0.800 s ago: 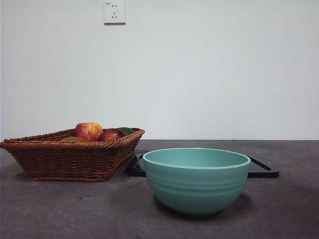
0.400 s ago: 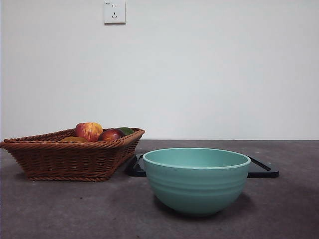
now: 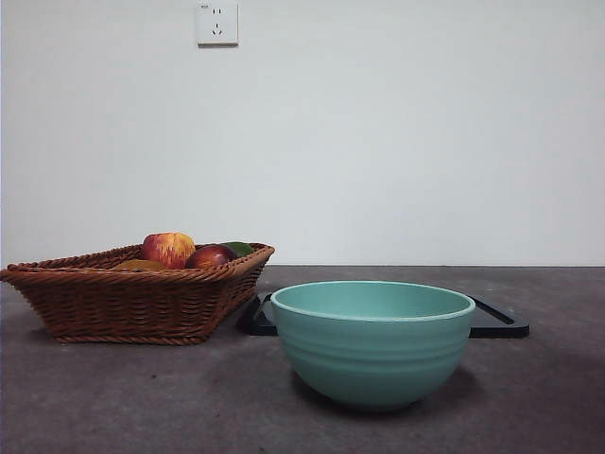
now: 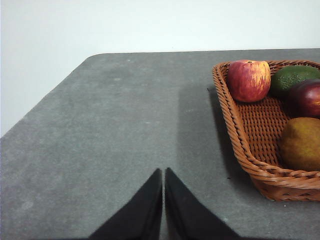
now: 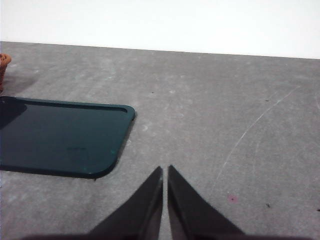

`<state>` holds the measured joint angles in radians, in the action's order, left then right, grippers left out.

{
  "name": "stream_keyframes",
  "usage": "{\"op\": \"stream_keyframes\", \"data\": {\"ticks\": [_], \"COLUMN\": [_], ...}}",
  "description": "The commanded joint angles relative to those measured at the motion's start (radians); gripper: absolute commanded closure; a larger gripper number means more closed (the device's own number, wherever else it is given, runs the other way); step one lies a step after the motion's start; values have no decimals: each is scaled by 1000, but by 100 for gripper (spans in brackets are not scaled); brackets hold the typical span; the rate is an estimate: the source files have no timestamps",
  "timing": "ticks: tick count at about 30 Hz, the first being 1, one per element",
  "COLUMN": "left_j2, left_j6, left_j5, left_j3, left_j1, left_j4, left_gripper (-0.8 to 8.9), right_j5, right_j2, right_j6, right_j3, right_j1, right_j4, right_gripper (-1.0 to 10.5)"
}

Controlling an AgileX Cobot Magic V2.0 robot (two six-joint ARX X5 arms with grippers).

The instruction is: Pick up the wifruite, put it on the bowl, pick up the plate, put it on desk

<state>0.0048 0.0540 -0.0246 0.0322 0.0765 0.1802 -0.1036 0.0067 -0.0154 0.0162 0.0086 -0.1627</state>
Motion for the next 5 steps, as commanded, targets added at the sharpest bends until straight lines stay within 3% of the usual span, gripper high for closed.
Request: {"op": "stream_keyframes", "data": {"ticks": [1,5], "left_j2": [-2,-2], "left_j6": [-7,-7], "left_j5": [2,2], "left_j3": [-21,-21], "left_j1": [4,4], "left_j4": [8,8], "left_gripper": [806,806], "right_j5": [0,0], "right_j2": [-3,-3], "right_j6": [-10,-10], "right_j3": [-5,-5], "right_j1": [2,2], "right_j4": [5,5], "right_gripper": [941,941]}}
